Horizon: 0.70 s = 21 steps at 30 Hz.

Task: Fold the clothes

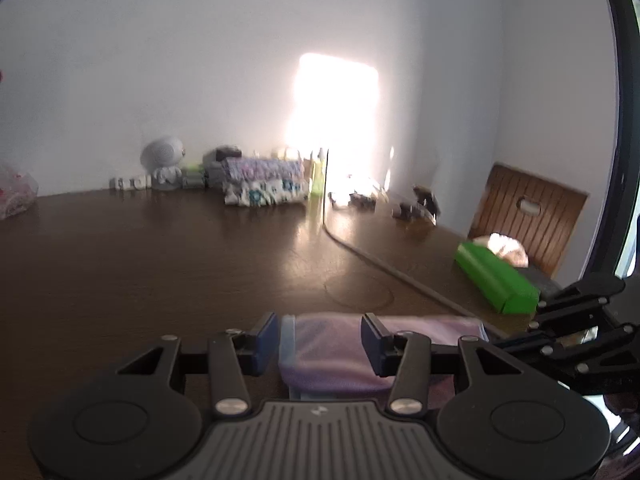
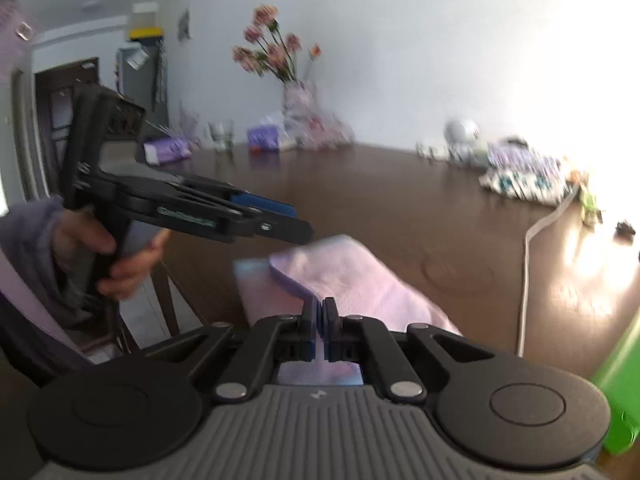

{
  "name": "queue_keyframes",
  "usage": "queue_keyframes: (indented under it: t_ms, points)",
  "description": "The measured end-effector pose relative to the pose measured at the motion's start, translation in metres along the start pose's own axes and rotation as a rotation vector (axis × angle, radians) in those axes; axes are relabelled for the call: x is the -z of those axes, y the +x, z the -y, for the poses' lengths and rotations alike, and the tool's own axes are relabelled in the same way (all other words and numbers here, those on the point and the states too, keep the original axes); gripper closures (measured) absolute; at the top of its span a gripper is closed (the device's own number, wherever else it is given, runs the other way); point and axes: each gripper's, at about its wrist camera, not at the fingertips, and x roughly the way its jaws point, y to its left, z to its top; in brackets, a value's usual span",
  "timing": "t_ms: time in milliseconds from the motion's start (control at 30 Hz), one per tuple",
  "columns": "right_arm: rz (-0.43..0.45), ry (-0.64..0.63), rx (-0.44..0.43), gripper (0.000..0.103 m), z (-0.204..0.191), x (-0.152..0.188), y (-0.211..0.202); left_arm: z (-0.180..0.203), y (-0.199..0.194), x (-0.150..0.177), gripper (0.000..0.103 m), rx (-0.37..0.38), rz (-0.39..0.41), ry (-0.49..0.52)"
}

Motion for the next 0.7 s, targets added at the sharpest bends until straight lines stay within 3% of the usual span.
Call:
queue_keyframes:
  t_ms: [133, 200, 300, 367, 433, 533, 567, 633, 700]
  points:
    - [-0.053, -0.015, -0.024, 0.100, -0.013, 0.006, 0.014, 0.008, 0.001, -0.008, 0.052, 0.042, 0.004, 0.005]
    - [-0.097, -0.038, -0.008, 0.099, -0.019, 0.014, 0.023, 0.016, 0.010, -0.005, 0.052, 0.043, -0.032, 0.044]
    - [-0.080, -0.024, -0.041, 0.092, -0.021, 0.011, 0.015, 0.022, 0.026, 0.006, 0.053, 0.015, -0.110, 0.106]
    - [-0.012, -0.006, -0.046, 0.084, -0.018, 0.005, -0.001, 0.020, 0.033, 0.013, 0.053, -0.006, -0.158, 0.112]
    - [0.026, 0.070, -0.006, 0.073, -0.003, 0.002, -0.007, 0.014, 0.035, 0.019, 0.053, -0.002, -0.182, 0.090]
    - [-0.001, 0.216, 0.113, 0.072, 0.022, 0.003, 0.003, 0.013, 0.034, 0.023, 0.053, 0.000, -0.191, 0.087]
    - [-0.024, 0.234, 0.114, 0.071, 0.026, 0.006, 0.008, 0.012, 0.034, 0.024, 0.051, -0.003, -0.193, 0.091]
    - [-0.069, 0.219, 0.108, 0.071, 0.028, 0.012, 0.012, 0.010, 0.032, 0.024, 0.050, -0.005, -0.199, 0.084]
    - [-0.108, 0.145, 0.124, 0.063, 0.024, 0.018, 0.008, 0.009, 0.032, 0.024, 0.050, -0.003, -0.208, 0.076]
